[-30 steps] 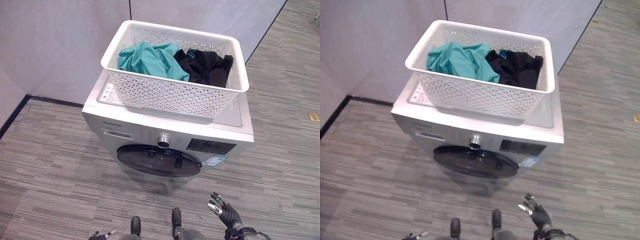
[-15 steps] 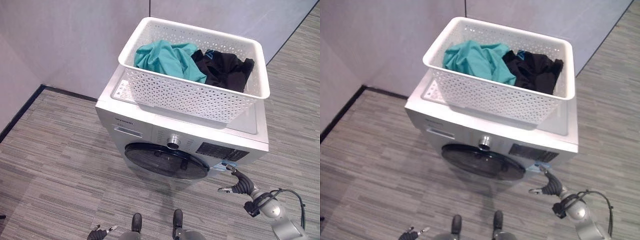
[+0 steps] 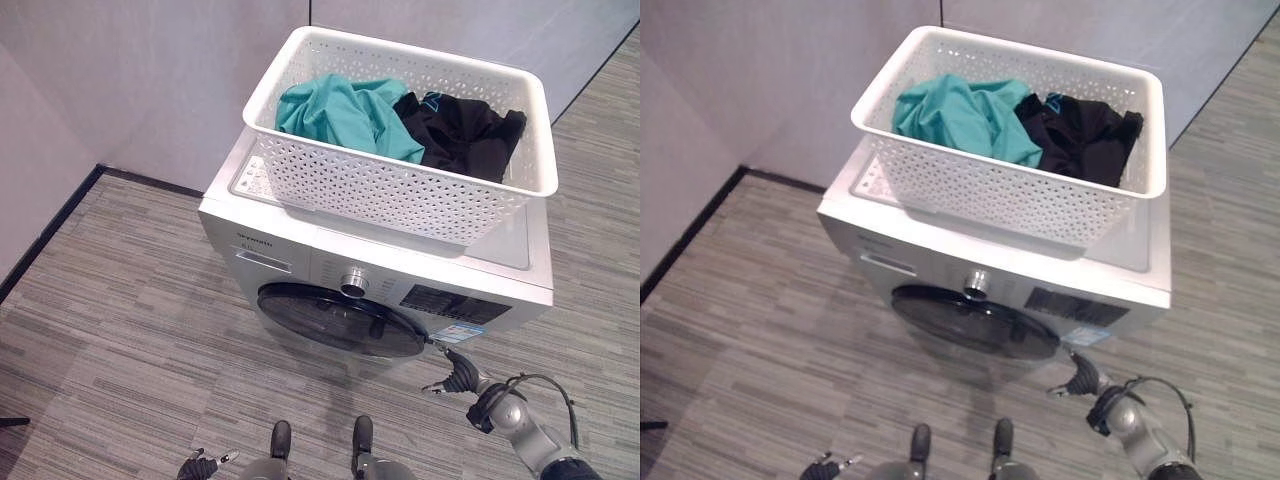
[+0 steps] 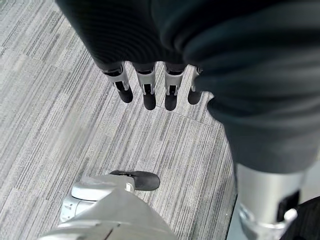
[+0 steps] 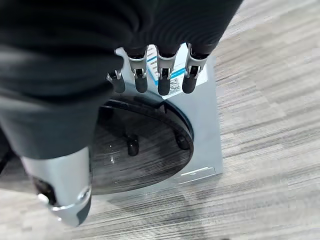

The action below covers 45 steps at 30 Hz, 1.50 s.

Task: Grab the laundry basket,head to the washer,open it,put in the laundry and shut it.

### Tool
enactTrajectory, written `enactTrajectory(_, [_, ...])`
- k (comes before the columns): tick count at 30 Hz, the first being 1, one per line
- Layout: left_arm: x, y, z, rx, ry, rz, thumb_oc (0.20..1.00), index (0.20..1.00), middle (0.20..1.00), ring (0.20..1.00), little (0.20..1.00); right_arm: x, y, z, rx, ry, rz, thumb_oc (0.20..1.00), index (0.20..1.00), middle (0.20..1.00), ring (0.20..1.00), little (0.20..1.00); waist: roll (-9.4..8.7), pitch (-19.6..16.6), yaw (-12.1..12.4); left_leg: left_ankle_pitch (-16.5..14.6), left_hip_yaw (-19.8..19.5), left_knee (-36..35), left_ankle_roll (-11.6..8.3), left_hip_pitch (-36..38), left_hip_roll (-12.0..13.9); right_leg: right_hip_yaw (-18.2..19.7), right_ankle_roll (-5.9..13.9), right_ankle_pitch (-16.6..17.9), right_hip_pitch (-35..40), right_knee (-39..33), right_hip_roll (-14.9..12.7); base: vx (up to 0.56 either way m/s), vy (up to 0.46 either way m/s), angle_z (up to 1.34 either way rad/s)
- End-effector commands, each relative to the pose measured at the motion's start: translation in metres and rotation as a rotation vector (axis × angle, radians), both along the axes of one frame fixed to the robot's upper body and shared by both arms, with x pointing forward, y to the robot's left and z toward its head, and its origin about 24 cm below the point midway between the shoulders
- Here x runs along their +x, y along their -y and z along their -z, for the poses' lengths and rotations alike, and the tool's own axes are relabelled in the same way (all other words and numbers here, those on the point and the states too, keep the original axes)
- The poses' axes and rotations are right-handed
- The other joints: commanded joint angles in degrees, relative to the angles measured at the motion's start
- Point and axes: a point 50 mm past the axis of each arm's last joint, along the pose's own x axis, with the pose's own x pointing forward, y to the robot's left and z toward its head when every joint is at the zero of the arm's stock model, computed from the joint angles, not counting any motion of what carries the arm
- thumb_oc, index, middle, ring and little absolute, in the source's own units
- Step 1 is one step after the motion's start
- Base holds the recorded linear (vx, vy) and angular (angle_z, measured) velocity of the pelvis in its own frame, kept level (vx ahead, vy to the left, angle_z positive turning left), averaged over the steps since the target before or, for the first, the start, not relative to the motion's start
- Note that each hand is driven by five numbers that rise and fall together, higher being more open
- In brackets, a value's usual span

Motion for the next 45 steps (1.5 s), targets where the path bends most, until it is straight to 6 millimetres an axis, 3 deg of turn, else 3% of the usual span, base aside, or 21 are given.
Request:
enactTrajectory(1, [0.004, -0.004, -0.001, 0.043, -0.014, 0.046, 1.000, 1.000, 1.000, 1.000, 1.000, 0.006, -0.001, -0.006, -0.067, 0.058, -0.041, 1.000, 1.000, 1.000, 1.000, 1.000, -1.29, -2.09, 1.26, 2.11, -1.20, 0.34, -1.02, -4.01, 0.18, -0.03, 2.38, 0.28, 0.74, 0.45, -2.01, 0.00, 0.000, 0.00])
enactTrajectory(17, [-0.001, 0.005, 0.002, 0.032, -0.015, 0.056, 1.000, 1.000, 1.000, 1.000, 1.000, 0.016, -0.007, -0.009, -0.189, 0.129, -0.111, 1.000, 1.000, 1.000, 1.000, 1.000, -1.03, -2.06, 2.41, 2.33, -1.83, 0.34, -1.12, -4.69, 0.10, -1.02, 2.54, 0.09, 0.51, 0.45, -2.11, 0.00, 0.000, 0.00])
enactTrajectory(34, [-0.005, 0.010, 0.003, 0.033, -0.035, 0.091, 1.000, 1.000, 1.000, 1.000, 1.000, 0.009, -0.022, 0.036, -0.133, -0.059, 0.007, 1.000, 1.000, 1.000, 1.000, 1.000, -2.07, -1.48, 5.68, 3.51, -4.15, 0.34, -1.48, -7.78, -0.51, -3.60, 2.57, 0.27, -0.92, 0.45, -2.48, 0.01, 0.004, 0.08])
enactTrajectory(45, [0.016, 0.018, 0.000, 0.041, 0.014, 0.160, 1.000, 1.000, 1.000, 1.000, 1.000, 0.042, -0.018, 0.014, -0.139, 0.068, 0.086, 1.000, 1.000, 1.000, 1.000, 1.000, -1.18, 0.27, 7.57, 4.58, -5.24, 0.34, -2.52, -10.75, -1.00, -6.82, 2.79, 0.44, -1.98, 0.45, -3.05, 0.00, -0.003, 0.17])
